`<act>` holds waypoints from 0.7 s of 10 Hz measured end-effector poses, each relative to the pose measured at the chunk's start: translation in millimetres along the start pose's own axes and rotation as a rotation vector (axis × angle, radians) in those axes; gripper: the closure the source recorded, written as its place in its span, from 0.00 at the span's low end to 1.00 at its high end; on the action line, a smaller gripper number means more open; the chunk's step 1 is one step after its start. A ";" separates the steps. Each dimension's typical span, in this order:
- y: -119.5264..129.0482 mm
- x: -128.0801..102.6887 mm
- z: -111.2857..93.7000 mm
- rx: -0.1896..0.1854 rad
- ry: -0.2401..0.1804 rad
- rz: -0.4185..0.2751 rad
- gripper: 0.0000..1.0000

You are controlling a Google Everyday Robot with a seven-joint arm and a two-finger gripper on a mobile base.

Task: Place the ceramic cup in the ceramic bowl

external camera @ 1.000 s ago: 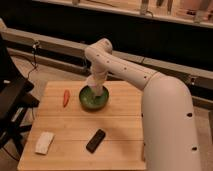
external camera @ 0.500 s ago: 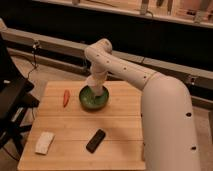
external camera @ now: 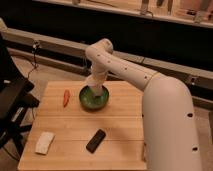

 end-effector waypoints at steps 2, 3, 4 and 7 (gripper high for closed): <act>3.8 -1.7 -0.3 0.049 -0.028 0.013 0.25; 3.6 -2.0 -0.4 0.052 -0.030 0.014 0.20; 2.2 -2.9 -0.9 0.053 -0.031 0.013 0.20; 0.9 -6.1 -1.5 0.051 -0.033 0.006 0.28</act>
